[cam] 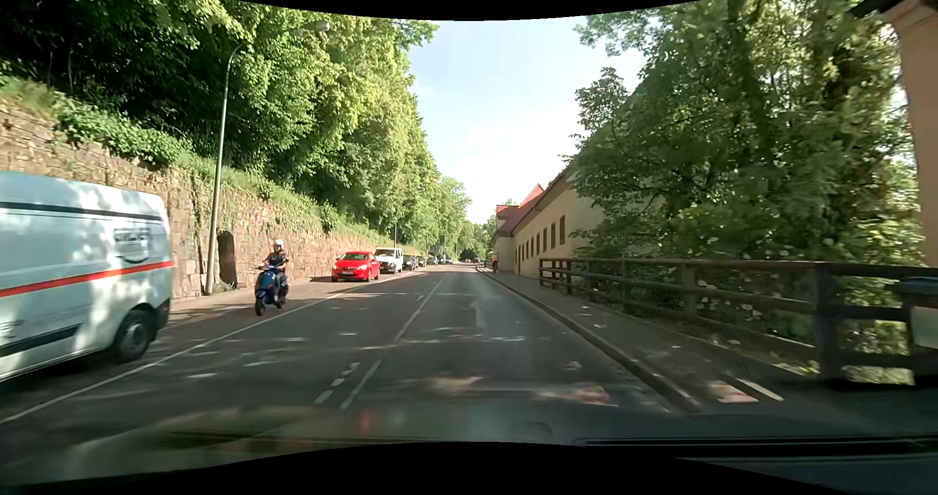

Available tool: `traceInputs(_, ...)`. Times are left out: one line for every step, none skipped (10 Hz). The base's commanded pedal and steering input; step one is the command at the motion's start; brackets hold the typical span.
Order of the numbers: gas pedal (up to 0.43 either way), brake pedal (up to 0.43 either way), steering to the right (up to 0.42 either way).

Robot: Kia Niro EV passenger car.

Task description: Follow the waypoints while adhering to traffic rules and regulations

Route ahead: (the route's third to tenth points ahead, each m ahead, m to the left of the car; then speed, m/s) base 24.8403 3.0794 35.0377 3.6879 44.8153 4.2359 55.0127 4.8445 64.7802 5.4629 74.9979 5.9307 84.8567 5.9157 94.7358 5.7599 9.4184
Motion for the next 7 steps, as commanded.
traceInputs(0.299,0.006,-0.034)
traceInputs(0.299,0.006,-0.033)
traceInputs(0.299,0.006,-0.033)
traceInputs(0.287,0.006,-0.033)
traceInputs(0.287,0.006,-0.032)
traceInputs(0.287,0.006,-0.028)
traceInputs(0.287,0.006,-0.023)
